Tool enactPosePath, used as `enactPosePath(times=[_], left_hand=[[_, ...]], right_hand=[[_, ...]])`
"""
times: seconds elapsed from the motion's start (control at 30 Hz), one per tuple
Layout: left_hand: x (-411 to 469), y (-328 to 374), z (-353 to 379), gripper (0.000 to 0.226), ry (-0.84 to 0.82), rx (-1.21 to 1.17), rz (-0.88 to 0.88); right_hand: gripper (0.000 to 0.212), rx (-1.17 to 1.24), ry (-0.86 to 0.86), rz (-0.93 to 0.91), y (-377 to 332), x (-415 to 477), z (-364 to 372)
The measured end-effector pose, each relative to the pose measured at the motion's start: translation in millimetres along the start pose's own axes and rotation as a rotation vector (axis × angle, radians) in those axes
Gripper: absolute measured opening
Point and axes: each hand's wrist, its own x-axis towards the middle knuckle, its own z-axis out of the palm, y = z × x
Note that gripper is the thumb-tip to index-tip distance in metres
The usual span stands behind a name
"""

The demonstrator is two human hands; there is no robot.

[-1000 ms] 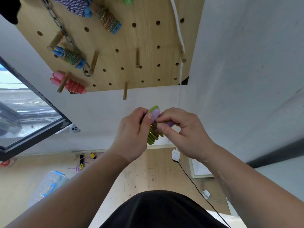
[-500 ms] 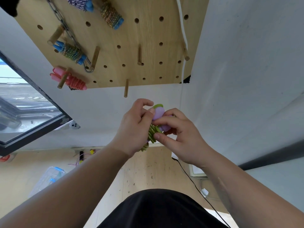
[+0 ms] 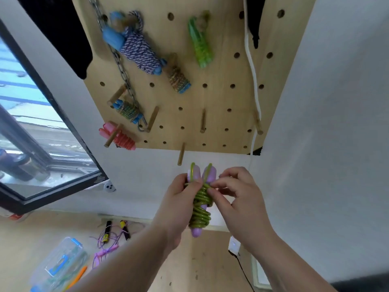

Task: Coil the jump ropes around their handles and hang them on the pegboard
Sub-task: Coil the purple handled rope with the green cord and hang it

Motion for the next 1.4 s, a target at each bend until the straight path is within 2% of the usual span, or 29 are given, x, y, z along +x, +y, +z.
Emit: enactPosePath(times=[0.1,0.17,0.2,0.27,0.33,0.37,0.43,0.53,0.6,0.77,0.93,1.03,1.23,1.4], left_hand=[[1,6,-16,0.024,0.008,0.025,0.051],[5,4,-31,0.019,-0.007,0.009,0.086],[8,2,-39,0.025,-0.033,-0.003,0.111],[18,-7,-55,0.058,-0.065,0.016,0.202],[28,-10,-72,0.080,-0.010,0.170,0.394],[34,-8,-81,0.081,0.035,0.302,0.533],[49,1,-98,0.064,0.071,0.601,0.832],[73,16,-120,0.029,0.040,0.752,1.039],[86,22,-134,0.017,0.031,0.763,1.067],[116,21,-164,0.012,0.034,0.710,1.099],[151,16,-193,0.016,0.035,0.672,1.105],[171,15,-200,0.019,0.032,0.653,1.090],[211,17,-200,0.026,0.065,0.693,1.026],[229,26,-196,0.029,0.036,0.694,1.093]], right_hand=[[0.014,0.051,-0.210,-0.005,-11,21,2],[0.018,0.122,-0.284,-0.002,-20,32,4],[0.019,0.146,-0.300,0.001,-24,37,6],[0.020,0.107,-0.334,0.007,-30,43,15],[0.019,-0.004,-0.378,-0.013,-35,48,29],[0.018,-0.036,-0.392,-0.042,-36,50,38],[0.014,-0.059,-0.395,-0.085,-39,55,52],[0.012,-0.120,-0.350,-0.115,-49,70,67],[0.012,-0.161,-0.320,-0.139,-56,80,76],[0.015,-0.181,-0.292,-0.050,-66,99,113],[0.017,-0.013,-0.244,0.223,-71,113,152],[0.015,-0.031,-0.126,0.332,-68,123,175],[0.010,-0.293,0.140,0.213,-41,140,202],[0.018,-0.419,0.223,0.118,-31,152,201]])
